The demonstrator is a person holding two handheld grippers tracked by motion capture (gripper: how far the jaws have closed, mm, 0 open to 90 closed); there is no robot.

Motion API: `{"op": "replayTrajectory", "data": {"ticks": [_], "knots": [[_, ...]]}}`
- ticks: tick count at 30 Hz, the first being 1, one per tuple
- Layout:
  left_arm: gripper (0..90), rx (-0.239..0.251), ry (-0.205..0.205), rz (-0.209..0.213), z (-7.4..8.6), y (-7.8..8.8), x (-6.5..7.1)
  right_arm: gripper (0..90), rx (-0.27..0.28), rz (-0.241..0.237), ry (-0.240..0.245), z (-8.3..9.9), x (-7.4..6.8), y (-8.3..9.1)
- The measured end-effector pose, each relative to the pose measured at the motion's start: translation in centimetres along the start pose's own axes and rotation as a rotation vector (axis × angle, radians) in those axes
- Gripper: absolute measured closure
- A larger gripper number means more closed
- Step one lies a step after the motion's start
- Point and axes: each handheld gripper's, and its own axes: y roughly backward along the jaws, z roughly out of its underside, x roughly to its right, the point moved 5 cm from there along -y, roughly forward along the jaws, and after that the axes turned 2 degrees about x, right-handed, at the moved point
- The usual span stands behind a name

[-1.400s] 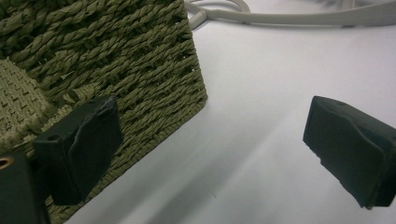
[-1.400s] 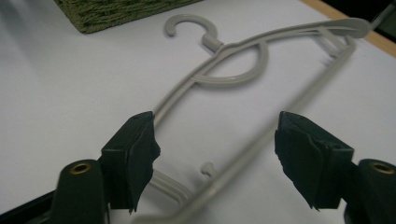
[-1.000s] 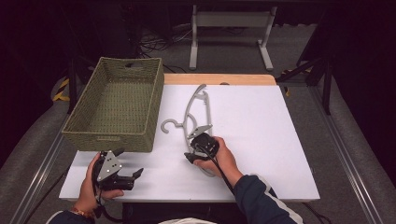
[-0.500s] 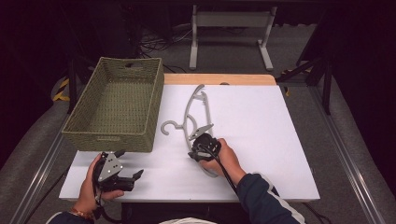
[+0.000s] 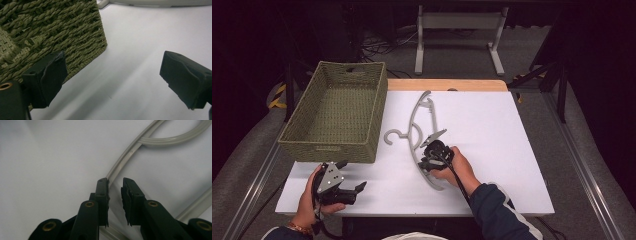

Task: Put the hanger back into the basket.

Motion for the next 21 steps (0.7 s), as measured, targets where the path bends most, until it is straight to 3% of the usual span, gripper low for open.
{"op": "replayTrajectory", "data": {"ticks": [3,9,11,18,21], "knots": [[8.0,-0.003,-0.016,0.007,-0.1,0.0,0.2,65.5,-0.059,0.004,0.006,-0.6,-0.1,0.2],[8.0,-0.015,-0.024,0.02,0.0,0.0,0.3,62.4,-0.152,-0.022,0.048,-1.5,-0.9,0.0],[8.0,-0.018,-0.029,0.023,0.0,0.0,0.4,62.9,-0.223,-0.014,0.08,-1.2,-1.2,-1.0],[7.4,-0.021,-0.013,0.031,0.1,-0.1,0.5,67.0,-0.258,0.009,0.122,-1.2,-1.4,-1.3],[7.4,-0.027,-0.015,0.039,0.1,-0.2,0.7,73.8,-0.25,0.014,0.096,-1.2,-1.1,-1.3]]}}
